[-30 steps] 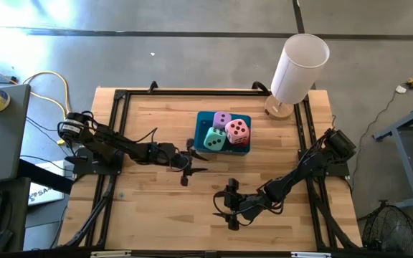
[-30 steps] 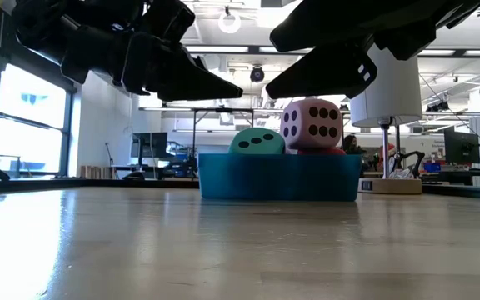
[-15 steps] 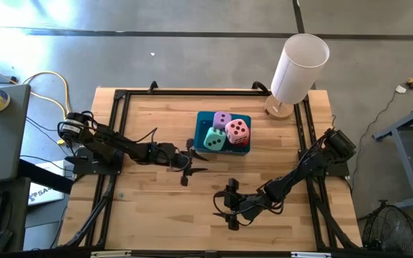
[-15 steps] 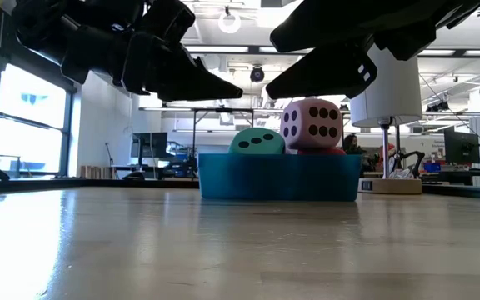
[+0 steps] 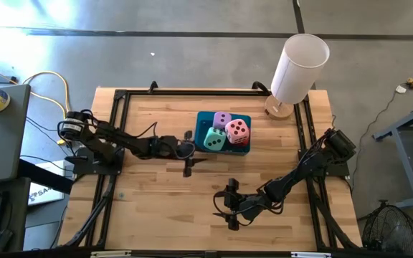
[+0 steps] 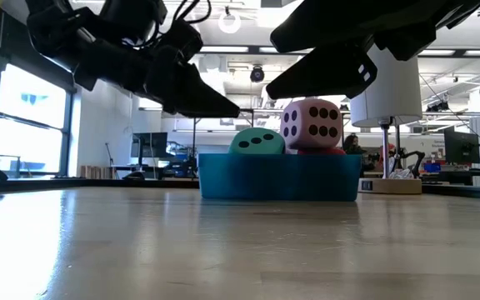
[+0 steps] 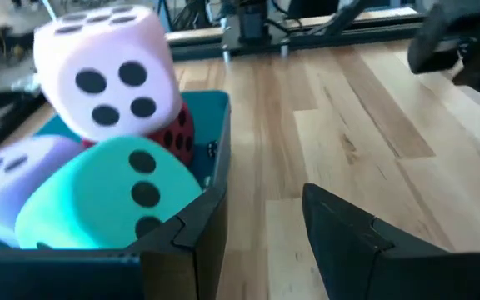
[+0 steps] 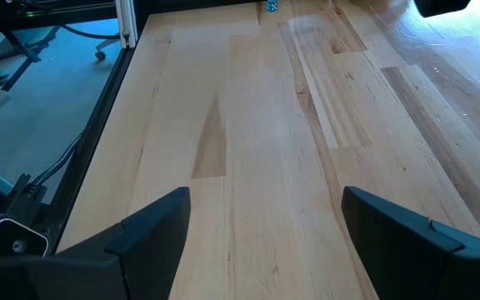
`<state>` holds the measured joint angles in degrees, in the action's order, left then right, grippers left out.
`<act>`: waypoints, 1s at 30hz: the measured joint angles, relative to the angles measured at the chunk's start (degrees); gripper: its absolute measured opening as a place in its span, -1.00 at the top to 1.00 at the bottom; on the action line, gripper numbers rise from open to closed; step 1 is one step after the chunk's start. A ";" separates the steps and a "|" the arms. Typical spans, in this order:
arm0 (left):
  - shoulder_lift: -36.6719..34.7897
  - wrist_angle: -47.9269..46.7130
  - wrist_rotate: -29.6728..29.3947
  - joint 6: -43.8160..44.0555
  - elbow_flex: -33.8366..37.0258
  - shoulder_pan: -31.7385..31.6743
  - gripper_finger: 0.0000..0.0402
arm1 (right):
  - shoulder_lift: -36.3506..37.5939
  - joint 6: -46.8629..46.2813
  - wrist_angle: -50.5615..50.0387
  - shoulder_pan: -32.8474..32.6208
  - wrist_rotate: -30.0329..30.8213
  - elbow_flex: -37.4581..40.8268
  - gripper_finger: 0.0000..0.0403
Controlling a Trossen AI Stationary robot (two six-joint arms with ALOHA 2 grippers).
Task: Pick & Place Dice
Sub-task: Put the small blue dice into the blue bin
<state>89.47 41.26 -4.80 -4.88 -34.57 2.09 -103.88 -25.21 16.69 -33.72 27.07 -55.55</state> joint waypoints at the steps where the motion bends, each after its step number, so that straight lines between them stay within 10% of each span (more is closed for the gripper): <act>1: 0.00 -0.15 0.00 1.10 0.00 -0.17 0.25 | 0.00 -0.02 0.00 0.00 -0.02 0.00 -0.51; 30: -1.50 -3.80 20.30 9.31 0.00 4.52 0.25 | 0.00 6.13 1.34 2.64 -3.46 0.00 -0.51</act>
<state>87.98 37.46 15.50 4.43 -34.57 6.61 -103.88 -19.09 18.03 -31.07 23.61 -55.55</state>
